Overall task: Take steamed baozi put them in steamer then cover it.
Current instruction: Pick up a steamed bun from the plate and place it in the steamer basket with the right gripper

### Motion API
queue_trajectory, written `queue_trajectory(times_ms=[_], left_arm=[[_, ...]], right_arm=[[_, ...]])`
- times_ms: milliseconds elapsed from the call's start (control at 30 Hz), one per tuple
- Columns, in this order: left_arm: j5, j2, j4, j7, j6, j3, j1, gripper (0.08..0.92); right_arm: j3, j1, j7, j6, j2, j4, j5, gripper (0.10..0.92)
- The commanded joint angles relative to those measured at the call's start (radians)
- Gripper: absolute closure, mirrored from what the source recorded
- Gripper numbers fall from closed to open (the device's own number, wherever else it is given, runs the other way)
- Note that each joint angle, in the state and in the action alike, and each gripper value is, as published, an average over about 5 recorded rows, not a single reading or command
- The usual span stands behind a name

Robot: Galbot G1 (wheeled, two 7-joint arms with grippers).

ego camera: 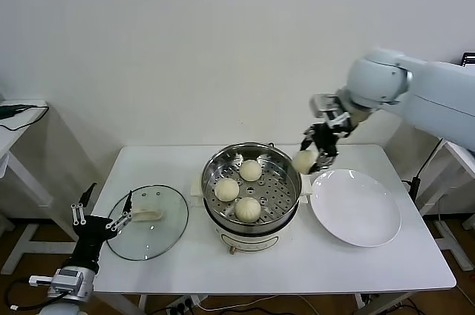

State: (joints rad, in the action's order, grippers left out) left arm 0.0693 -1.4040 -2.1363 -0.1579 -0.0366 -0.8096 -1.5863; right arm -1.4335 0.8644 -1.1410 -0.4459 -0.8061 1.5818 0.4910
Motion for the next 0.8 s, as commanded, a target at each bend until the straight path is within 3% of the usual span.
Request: queue_trajectory(times_ms=[33,800], left_arm=[[-0.018,0.004,0.005,-0.005,0.002,-0.019,0.003,0.177],[-0.040,0.006,0.046,-0.018,0.004,-0.040,0.027,0.177]], right_arm=[[-0.067,-0.052,0.025,-0.063,-0.241,-0.060,0.064,0.372],[0.008,-0.263,-0.001,-0.049,-0.273,-0.227,-0.125,0.364]])
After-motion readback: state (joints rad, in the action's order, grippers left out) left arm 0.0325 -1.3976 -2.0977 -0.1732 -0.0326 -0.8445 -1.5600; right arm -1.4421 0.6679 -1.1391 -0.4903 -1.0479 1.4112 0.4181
